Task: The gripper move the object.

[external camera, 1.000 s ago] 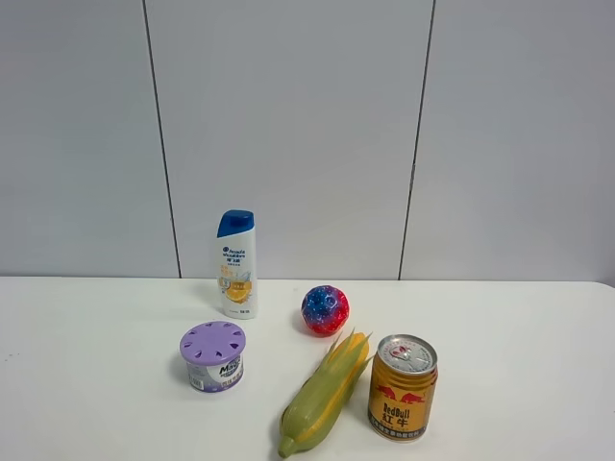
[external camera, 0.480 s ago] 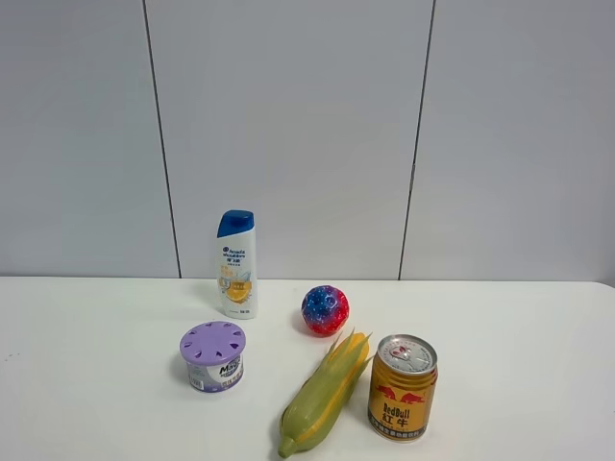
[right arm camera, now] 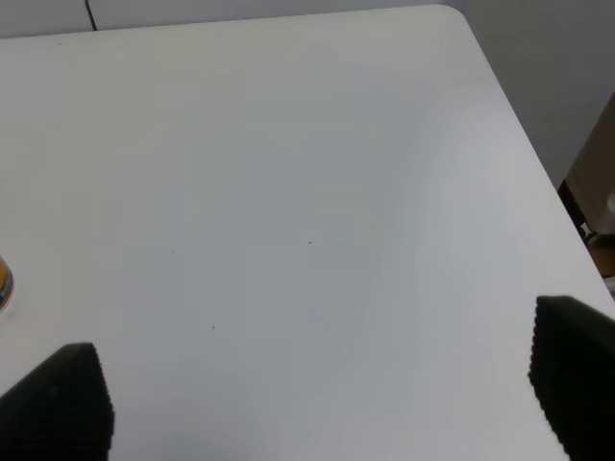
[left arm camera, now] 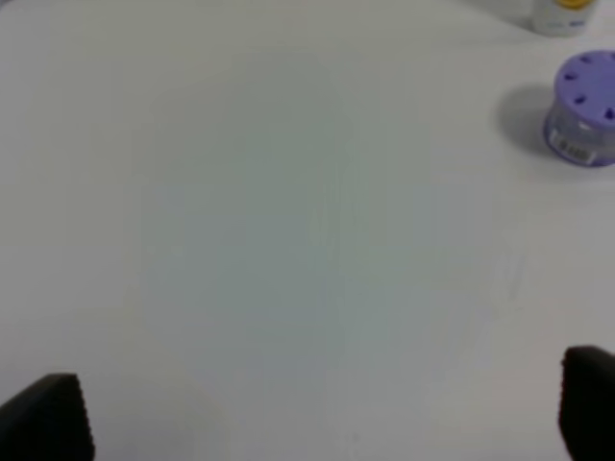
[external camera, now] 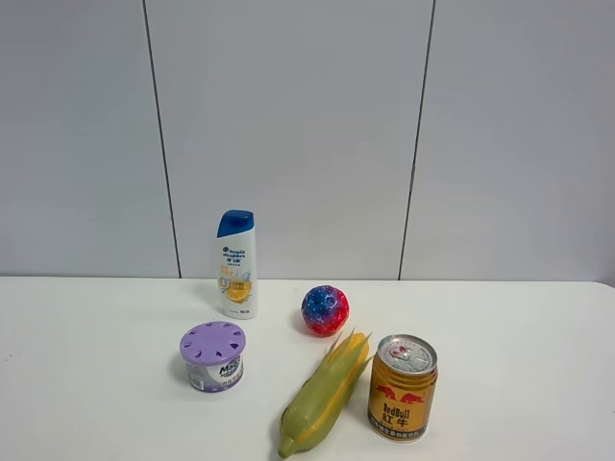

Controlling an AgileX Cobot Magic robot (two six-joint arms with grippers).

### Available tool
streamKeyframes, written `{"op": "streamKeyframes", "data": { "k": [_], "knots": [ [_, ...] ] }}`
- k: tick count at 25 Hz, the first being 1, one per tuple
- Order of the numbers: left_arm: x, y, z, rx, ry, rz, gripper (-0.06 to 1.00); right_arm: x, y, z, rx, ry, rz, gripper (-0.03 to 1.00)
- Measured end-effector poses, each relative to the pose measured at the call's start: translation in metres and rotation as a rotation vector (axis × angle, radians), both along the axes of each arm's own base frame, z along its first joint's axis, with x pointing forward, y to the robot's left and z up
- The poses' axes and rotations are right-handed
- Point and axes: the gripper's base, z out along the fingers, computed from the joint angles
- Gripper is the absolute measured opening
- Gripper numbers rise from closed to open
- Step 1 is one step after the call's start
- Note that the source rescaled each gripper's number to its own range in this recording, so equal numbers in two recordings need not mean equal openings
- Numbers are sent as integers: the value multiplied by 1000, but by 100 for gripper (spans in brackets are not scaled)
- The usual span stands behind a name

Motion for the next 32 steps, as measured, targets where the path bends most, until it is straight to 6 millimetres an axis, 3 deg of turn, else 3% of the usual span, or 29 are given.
{"op": "streamKeyframes", "data": {
  "k": [17, 32],
  "knots": [
    [7, 5, -8, -24, -7, 26, 100, 0, 0, 0, 0, 0, 0, 100],
    [-1, 4, -8, -25, -58, 26, 100, 0, 0, 0, 0, 0, 0, 100]
  ]
}}
